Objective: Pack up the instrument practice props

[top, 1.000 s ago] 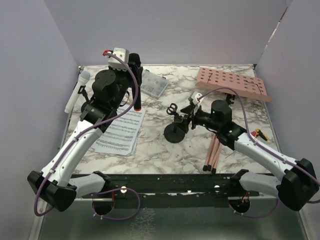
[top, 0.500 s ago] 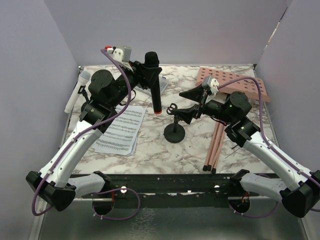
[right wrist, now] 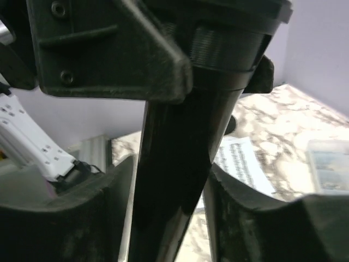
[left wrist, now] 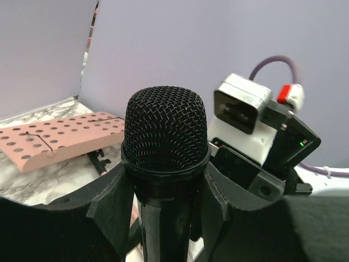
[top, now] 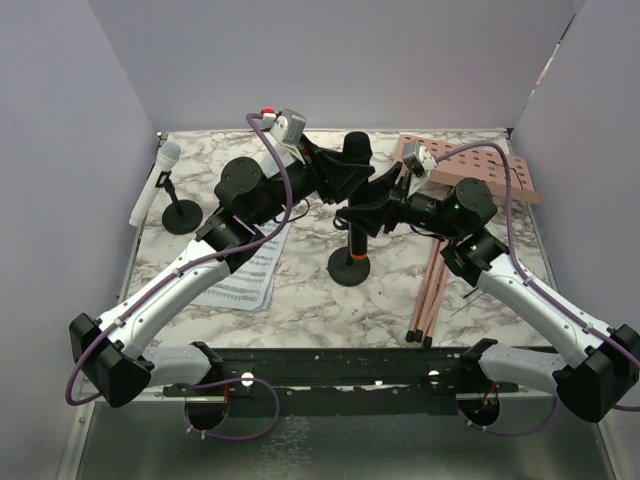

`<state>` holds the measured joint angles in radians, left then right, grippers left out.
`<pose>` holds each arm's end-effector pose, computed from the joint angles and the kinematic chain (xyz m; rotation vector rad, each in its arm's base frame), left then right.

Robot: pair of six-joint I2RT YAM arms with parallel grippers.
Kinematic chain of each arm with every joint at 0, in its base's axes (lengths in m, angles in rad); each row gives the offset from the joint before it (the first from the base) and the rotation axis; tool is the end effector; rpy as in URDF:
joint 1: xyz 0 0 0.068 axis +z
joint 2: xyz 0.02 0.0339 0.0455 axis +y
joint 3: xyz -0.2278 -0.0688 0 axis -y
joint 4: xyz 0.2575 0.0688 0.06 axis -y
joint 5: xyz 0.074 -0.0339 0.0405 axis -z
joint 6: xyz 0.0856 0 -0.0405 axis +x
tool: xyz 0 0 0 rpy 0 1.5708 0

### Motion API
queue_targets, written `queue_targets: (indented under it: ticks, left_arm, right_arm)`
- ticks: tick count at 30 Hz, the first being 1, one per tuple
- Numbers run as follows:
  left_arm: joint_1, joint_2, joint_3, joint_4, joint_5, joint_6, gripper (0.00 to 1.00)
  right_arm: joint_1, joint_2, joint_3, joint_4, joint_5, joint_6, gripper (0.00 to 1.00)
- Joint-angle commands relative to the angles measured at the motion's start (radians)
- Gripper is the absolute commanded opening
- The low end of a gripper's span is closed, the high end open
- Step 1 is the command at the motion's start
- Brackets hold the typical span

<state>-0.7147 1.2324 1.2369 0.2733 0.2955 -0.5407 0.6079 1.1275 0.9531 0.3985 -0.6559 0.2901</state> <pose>0.2492 -0.2492 0.4323 0.3935 1.3597 -1.2480 0.2366 0.2282 0.3652 -0.7997 1.2697 1.1741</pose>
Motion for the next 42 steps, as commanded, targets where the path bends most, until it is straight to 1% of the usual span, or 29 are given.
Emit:
queue_targets:
  ticks: [1,4,5,6,8,9,11,13,14,17,20,24,27,29,31,35,38,42]
  left_arm:
    - [-0.008,-0.007,-0.014,0.105,0.012,-0.009,0.0]
    - [-0.008,-0.017,-0.039,0.11,-0.006,0.013,0.0]
    - [-0.008,-0.019,-0.045,0.11,-0.01,0.021,0.02]
    - [-0.008,-0.022,-0.052,0.11,-0.015,0.029,0.1]
    - [-0.007,-0.034,-0.066,0.109,-0.027,0.056,0.24]
    - [-0.008,-0.042,-0.074,0.106,-0.04,0.079,0.33]
    - [-0.008,-0.064,-0.089,0.091,-0.085,0.126,0.56]
    - [-0.007,-0.086,-0.095,0.052,-0.142,0.182,0.68]
    - [-0.006,-0.096,-0.096,0.026,-0.175,0.211,0.71]
    - [-0.005,-0.116,-0.08,-0.091,-0.316,0.285,0.76]
    - [0.002,-0.128,-0.069,-0.174,-0.431,0.354,0.82]
    - [0.022,-0.164,-0.108,-0.209,-0.554,0.396,0.88]
    - [0.048,-0.193,-0.138,-0.227,-0.62,0.405,0.91]
    - [0.058,-0.213,-0.165,-0.231,-0.653,0.417,0.93]
    - [0.07,-0.232,-0.197,-0.23,-0.691,0.429,0.95]
    - [0.085,-0.267,-0.281,-0.208,-0.754,0.458,0.98]
    - [0.092,-0.291,-0.347,-0.191,-0.79,0.488,0.99]
    - [0.093,-0.325,-0.441,-0.133,-0.836,0.518,0.99]
  right_arm:
    - [0.005,-0.006,0.041,-0.009,-0.001,0.016,0.42]
    - [0.004,-0.023,0.045,-0.074,0.032,-0.009,0.13]
    - [0.005,-0.032,0.044,-0.097,0.049,-0.019,0.06]
    - [0.006,-0.042,0.045,-0.127,0.059,-0.03,0.01]
    - [0.005,-0.06,0.05,-0.195,0.089,-0.053,0.01]
    - [0.004,-0.067,0.056,-0.238,0.112,-0.065,0.0]
    - [0.004,-0.087,0.061,-0.316,0.159,-0.078,0.0]
    - [0.004,-0.105,0.065,-0.389,0.228,-0.079,0.01]
    - [0.005,-0.109,0.073,-0.461,0.276,-0.075,0.0]
    - [0.004,-0.101,0.119,-0.668,0.414,-0.077,0.0]
    - [0.005,-0.088,0.15,-0.826,0.57,-0.065,0.0]
    - [0.002,-0.055,0.189,-0.99,0.751,-0.033,0.0]
    - [-0.023,-0.026,0.203,-1.079,0.835,0.002,0.0]
    - [-0.062,-0.007,0.208,-1.122,0.849,0.022,0.0]
    - [-0.128,0.005,0.2,-1.146,0.829,0.035,0.0]
    - [-0.298,-0.003,0.152,-1.154,0.773,0.042,0.0]
    - [-0.392,0.005,0.128,-1.167,0.755,0.035,0.0]
    - [-0.485,0.042,0.108,-1.16,0.763,0.021,0.0]
